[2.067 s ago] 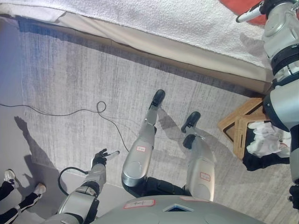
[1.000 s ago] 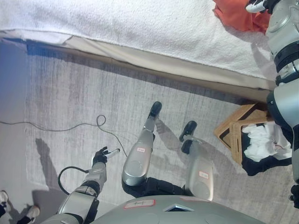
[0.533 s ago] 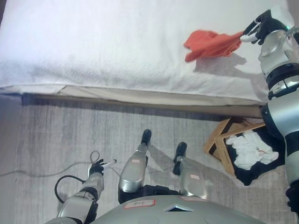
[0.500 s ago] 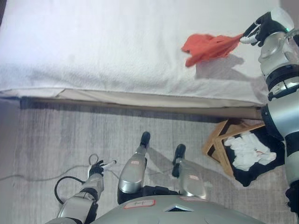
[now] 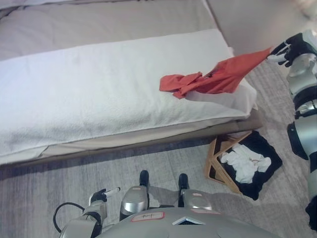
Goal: Put the clothes on the bed into the basket.
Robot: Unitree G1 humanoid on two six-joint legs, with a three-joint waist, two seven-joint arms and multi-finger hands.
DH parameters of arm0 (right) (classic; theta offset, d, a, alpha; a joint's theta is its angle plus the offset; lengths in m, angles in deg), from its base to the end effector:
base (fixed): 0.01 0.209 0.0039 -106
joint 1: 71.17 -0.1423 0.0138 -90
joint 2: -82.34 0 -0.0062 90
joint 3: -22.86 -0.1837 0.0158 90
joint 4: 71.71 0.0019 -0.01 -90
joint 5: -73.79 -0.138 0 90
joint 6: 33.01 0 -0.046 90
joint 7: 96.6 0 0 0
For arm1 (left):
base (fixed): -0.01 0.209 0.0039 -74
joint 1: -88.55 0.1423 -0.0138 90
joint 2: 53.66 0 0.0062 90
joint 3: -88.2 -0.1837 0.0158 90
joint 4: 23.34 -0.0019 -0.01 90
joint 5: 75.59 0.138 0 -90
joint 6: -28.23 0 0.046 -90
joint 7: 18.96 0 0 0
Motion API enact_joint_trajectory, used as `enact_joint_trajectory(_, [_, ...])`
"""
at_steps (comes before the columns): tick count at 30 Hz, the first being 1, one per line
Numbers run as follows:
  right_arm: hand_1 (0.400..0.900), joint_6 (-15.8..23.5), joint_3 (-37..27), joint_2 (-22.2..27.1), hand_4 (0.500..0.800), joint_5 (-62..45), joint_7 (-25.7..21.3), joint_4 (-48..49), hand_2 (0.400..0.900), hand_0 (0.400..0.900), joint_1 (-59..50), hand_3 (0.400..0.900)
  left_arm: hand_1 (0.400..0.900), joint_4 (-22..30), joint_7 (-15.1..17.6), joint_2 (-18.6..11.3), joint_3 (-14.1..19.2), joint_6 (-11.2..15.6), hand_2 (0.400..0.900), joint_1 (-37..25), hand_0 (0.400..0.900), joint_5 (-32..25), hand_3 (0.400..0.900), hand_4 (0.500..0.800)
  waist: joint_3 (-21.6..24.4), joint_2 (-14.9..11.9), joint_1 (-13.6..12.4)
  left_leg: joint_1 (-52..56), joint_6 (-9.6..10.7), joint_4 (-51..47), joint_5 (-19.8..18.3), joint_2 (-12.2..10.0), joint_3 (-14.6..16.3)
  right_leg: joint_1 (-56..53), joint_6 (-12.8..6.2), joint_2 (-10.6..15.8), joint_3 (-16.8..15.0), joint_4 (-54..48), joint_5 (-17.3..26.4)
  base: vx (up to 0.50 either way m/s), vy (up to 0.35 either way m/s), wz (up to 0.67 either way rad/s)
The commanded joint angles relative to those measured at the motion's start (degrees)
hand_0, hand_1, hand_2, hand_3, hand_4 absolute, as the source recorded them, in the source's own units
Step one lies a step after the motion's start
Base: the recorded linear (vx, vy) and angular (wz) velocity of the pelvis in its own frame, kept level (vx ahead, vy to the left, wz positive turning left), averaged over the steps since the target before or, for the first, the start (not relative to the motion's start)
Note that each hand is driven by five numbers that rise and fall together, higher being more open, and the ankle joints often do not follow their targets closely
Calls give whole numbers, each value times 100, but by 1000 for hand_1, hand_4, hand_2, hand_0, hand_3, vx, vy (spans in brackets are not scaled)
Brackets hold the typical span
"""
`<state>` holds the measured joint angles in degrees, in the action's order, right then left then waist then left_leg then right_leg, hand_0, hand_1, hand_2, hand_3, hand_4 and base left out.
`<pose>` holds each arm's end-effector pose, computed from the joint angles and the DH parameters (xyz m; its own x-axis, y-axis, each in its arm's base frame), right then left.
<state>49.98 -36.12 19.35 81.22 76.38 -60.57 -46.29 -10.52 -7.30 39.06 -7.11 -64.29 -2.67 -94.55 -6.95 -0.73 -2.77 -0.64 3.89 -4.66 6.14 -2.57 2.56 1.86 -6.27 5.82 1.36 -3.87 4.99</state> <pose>0.3307 -0.3202 0.1801 0.8293 -0.5539 -0.0739 0.1853 0.3973 -0.8988 0.0569 0.2275 -0.1192 0.1503 0.3852 -0.9105 -0.2609 0.9038 0.3393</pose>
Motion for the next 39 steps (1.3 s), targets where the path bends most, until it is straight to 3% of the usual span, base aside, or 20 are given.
enact_joint_trajectory(1, [400, 154, 319, 814, 500, -55, -261, 287, 400, 400, -346, 400, 900, -511, 41, -111, -61, -20, 900, 37, 900, 278, 900, 800, 384, -156, 109, 59, 104, -34, -244, -119, -108, 103, -322, 320, 124, 304, 75, 13, -1, -31])
enact_joint_trajectory(22, [400, 130, -180, 2057, 500, -191, -281, 669, 400, 400, 359, 400, 900, -417, -26, -1, -247, -84, 900, -17, 900, 549, 900, 800, 470, -78, 644, 431, 98, -34, -444, -192, 445, 66, -359, 229, -349, 251, 108, 7, -1, -18])
enact_joint_trajectory(29, [400, 127, -197, 1894, 500, -151, -97, 1097, 400, 400, 612, 400, 900, -412, -27, 57, -251, -101, 900, -21, 900, 545, 900, 800, 411, -45, 713, 485, 92, -34, -461, -194, 510, 55, -345, 209, -420, 260, 84, 0, -4, -6])
enact_joint_trajectory(39, [400, 241, -316, 1083, 500, -308, 284, 481, 400, 400, 1159, 400, 900, -422, -126, 91, -364, -107, 900, -34, 900, 571, 900, 800, 336, 5, 573, 436, 109, -34, -418, -196, 336, -86, -311, 267, -210, 195, 30, -11, -17, 15])
